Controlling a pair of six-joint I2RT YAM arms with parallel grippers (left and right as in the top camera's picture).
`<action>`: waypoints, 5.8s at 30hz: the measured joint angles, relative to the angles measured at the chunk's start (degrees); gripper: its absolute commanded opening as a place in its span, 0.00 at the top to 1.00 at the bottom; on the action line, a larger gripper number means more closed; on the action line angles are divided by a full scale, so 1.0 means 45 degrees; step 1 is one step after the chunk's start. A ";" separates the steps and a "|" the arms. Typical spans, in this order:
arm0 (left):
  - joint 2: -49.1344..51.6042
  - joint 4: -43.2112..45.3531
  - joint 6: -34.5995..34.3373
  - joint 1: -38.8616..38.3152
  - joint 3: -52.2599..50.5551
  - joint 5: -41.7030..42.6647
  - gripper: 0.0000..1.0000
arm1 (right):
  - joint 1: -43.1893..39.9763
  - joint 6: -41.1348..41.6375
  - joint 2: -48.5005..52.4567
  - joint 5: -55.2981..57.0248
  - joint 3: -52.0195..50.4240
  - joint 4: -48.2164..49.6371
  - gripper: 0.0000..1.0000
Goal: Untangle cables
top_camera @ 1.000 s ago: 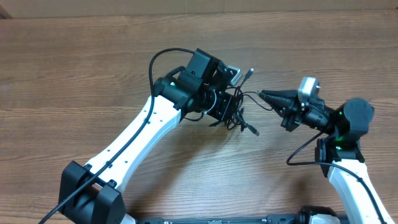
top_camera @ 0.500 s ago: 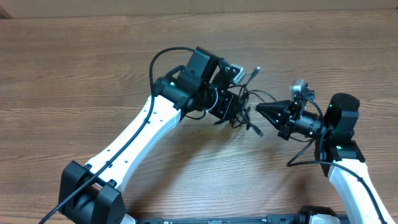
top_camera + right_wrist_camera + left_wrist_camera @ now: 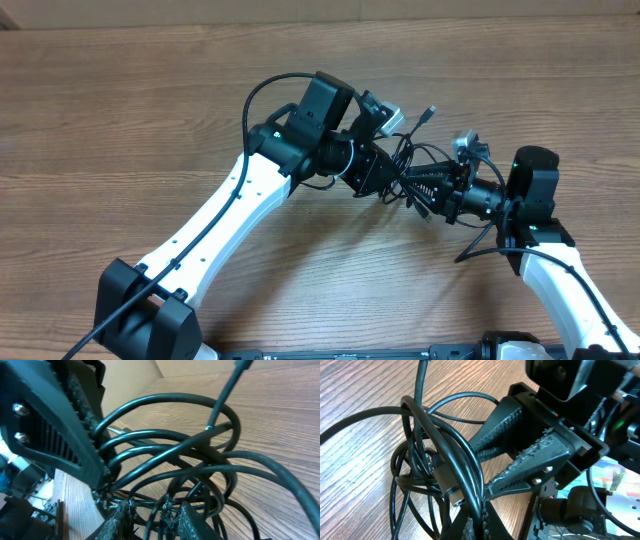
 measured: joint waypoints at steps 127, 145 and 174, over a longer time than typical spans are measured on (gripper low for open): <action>0.0010 0.1613 0.5561 0.3084 0.0000 1.0433 0.96 | -0.3585 1.1278 -0.0219 -0.3560 -0.0010 0.2098 0.07; 0.0010 0.3691 0.3823 0.2798 -0.0010 0.9602 0.96 | -0.1909 1.4474 -0.0223 -0.2890 -0.0010 0.5095 0.17; 0.0010 0.3118 0.2283 0.2691 -0.0010 0.7155 0.96 | -0.1953 1.4426 -0.0243 -0.2229 -0.0010 0.5600 0.96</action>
